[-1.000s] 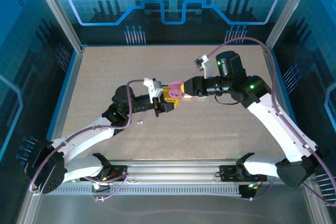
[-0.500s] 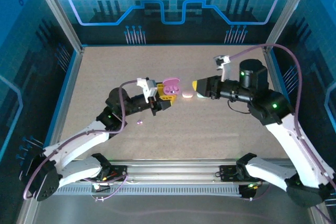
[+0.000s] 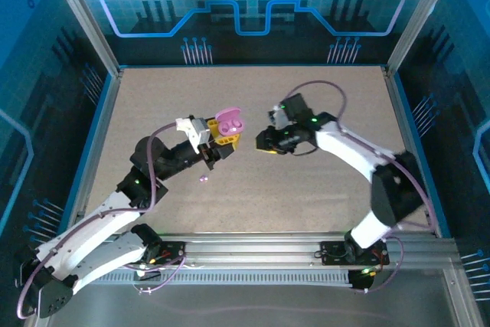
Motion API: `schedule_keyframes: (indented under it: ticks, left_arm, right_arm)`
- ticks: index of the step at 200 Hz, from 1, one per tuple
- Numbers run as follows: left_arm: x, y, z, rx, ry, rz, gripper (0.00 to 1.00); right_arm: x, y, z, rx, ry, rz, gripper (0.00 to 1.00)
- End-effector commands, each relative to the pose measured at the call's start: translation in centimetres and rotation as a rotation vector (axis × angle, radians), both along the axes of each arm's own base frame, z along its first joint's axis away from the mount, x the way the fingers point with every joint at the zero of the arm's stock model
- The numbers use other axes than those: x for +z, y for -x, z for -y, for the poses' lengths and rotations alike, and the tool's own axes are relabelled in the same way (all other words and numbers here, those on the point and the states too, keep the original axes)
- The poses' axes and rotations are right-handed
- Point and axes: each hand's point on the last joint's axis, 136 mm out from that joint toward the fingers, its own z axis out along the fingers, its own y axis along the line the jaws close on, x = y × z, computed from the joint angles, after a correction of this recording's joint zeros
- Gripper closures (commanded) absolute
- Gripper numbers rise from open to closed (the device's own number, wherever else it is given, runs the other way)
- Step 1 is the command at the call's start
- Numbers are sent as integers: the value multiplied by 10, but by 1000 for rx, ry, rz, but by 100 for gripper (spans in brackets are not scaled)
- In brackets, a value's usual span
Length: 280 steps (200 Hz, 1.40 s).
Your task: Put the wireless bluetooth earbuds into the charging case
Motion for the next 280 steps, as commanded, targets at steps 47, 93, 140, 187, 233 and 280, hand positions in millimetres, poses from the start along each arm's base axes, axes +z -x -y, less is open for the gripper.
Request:
schedule_keyframes:
  ticks: [47,93,140,187,233,280]
  left_arm:
    - [35,9,-11,27,9,63,70]
    - [41,15,-17,39,9,82,70]
    - [42,15,-18,44,6,87,70]
    - [39,13,-16,39,8,79,70]
    - [38,12,-16,40,6,72,70]
    - [36,10,-13,34,6,63,70]
  right_arm:
    - [-54,13,-139,463,132,10,58]
    - [-91,23,-169,615,341,99,50]
    - [-105,38,-174,706,393,124,48]
    - [-115,42,-174,727,452,141,51]
    - [-121,44,-181,735,476,153,52]
    - [-132,46,-180,737,524,152,58]
